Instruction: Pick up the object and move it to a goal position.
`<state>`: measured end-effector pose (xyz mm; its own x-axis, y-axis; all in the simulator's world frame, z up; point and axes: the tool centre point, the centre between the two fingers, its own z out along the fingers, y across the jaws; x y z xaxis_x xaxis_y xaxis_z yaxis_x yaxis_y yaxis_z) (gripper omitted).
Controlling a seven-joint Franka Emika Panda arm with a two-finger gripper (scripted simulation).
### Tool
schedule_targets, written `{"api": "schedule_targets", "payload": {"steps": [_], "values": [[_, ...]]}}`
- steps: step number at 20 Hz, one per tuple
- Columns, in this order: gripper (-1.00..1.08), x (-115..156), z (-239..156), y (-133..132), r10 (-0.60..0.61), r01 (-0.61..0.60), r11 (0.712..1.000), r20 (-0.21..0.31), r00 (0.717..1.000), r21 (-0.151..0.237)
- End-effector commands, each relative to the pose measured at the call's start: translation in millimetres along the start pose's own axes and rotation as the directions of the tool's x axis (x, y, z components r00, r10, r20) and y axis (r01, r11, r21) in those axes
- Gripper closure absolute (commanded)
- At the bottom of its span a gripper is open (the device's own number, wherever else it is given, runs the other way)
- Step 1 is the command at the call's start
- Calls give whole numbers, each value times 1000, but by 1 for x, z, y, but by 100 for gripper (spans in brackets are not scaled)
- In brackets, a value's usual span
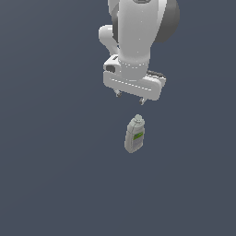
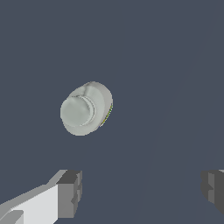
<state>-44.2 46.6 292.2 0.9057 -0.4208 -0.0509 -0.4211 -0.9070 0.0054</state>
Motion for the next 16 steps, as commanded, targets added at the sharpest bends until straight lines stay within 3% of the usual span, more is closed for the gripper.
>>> {"api": "schedule_targets", "payload": {"steps": [1,8,16], "values": [[-92,4,1,-5,60,-60,998,-5,998,1],[-92,16,3,-20,221,-220,975,-19,975,6],[-92,28,6,-37,393,-393,919,-31,919,17]]}}
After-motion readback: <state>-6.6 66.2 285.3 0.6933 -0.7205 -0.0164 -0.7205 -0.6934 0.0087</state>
